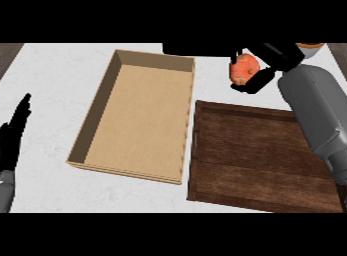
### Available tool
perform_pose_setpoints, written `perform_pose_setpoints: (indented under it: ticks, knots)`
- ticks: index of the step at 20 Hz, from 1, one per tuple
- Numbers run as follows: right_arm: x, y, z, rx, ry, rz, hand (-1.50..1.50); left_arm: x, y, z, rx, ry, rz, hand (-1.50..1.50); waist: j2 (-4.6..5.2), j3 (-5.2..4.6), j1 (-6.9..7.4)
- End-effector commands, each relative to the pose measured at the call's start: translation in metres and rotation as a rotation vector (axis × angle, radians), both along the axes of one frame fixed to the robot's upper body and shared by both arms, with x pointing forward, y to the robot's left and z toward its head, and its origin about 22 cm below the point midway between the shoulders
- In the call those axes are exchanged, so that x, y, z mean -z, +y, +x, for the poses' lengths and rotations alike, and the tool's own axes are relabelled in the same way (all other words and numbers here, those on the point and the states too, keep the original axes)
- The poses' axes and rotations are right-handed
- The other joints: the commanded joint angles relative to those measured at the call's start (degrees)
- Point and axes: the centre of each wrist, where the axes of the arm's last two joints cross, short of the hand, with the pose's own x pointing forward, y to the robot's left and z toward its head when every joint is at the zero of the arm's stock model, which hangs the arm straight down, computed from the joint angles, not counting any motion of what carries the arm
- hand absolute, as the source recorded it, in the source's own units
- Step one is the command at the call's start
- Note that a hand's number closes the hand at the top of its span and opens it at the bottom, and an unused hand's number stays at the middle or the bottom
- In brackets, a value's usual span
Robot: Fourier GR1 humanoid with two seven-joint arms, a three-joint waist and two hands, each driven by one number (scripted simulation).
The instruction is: Pick the squash from the tray and place it in the cardboard box
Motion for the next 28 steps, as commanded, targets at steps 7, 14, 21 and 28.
perform_pose_setpoints:
  ticks: [7, 14, 21, 28]
  knots:
    - [-0.011, 0.099, -0.002, -0.197, 0.127, 0.130, 1.50, 0.012, 0.010, -0.008, -0.012, 0.021, -0.014, 0.00, -0.48, -0.08, -1.08]
    - [-0.068, 0.165, -0.006, -0.205, 0.251, 0.221, 1.50, -0.006, 0.005, -0.002, 0.000, 0.005, 0.000, 0.00, -0.67, -0.05, -1.02]
    - [-0.077, 0.203, -0.008, -0.145, 0.374, 0.203, 1.50, -0.002, -0.005, 0.015, 0.015, 0.019, 0.000, 0.00, 0.11, -0.14, 1.47]
    - [-0.050, 0.208, -0.010, -0.062, 0.384, 0.208, 1.50, -0.004, -0.021, 0.018, 0.077, -0.002, -0.001, 0.00, 0.66, -0.21, 4.79]
